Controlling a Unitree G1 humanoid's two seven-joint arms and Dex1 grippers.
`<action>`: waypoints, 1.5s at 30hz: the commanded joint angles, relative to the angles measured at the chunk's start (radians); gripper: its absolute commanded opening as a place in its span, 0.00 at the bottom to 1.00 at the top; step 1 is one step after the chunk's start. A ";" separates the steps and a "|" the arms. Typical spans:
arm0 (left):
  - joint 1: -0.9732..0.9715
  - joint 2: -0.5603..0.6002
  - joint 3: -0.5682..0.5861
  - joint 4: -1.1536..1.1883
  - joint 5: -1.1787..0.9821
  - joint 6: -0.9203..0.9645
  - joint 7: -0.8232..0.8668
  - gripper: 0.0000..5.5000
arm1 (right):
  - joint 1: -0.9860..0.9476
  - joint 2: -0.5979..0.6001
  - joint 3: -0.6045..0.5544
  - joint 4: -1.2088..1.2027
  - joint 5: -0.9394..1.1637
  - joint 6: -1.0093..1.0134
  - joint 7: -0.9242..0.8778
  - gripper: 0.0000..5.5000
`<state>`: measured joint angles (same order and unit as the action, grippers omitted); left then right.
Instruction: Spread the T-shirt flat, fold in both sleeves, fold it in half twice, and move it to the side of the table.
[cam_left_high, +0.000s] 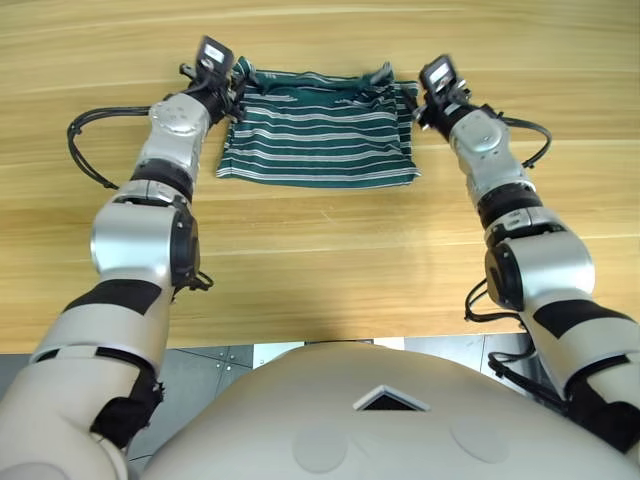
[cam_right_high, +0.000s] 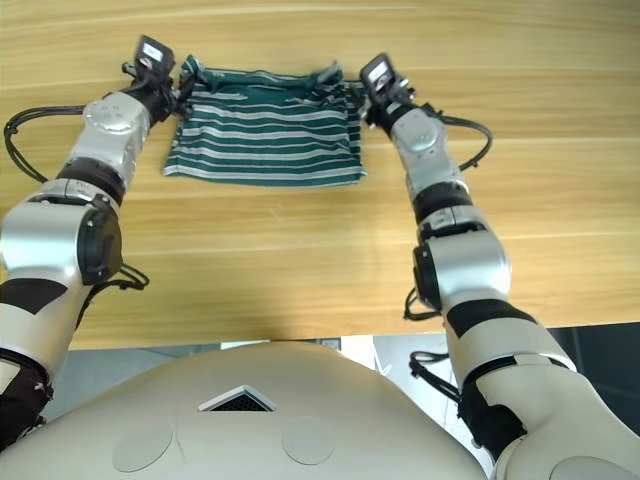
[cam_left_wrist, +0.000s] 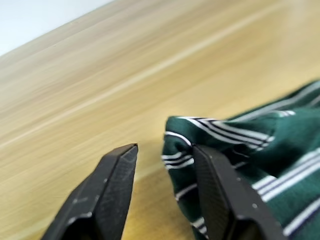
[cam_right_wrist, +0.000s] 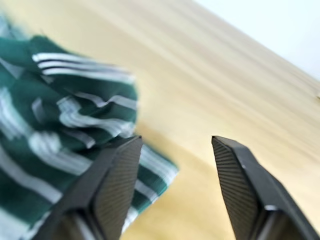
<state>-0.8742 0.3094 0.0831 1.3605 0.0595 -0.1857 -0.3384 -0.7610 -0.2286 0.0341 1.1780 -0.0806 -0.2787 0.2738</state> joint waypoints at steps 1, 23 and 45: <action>-0.086 -0.021 0.186 0.002 -0.166 0.104 -0.052 0.37 | -0.060 0.016 -0.093 0.044 0.079 0.001 -0.012 0.60; 0.112 0.012 0.330 -0.071 -0.299 -0.141 -0.384 0.37 | 0.603 -0.324 0.316 -0.559 -0.270 -0.286 0.438 0.98; 0.186 0.015 0.253 -0.089 -0.256 -0.288 -0.413 0.37 | 0.555 -0.238 0.269 -0.917 -0.037 -0.088 0.248 0.98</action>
<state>-0.6972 0.3182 0.3404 1.2796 -0.2011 -0.4651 -0.7458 -0.1751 -0.4572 0.3029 0.1621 -0.0279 -0.3607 0.5750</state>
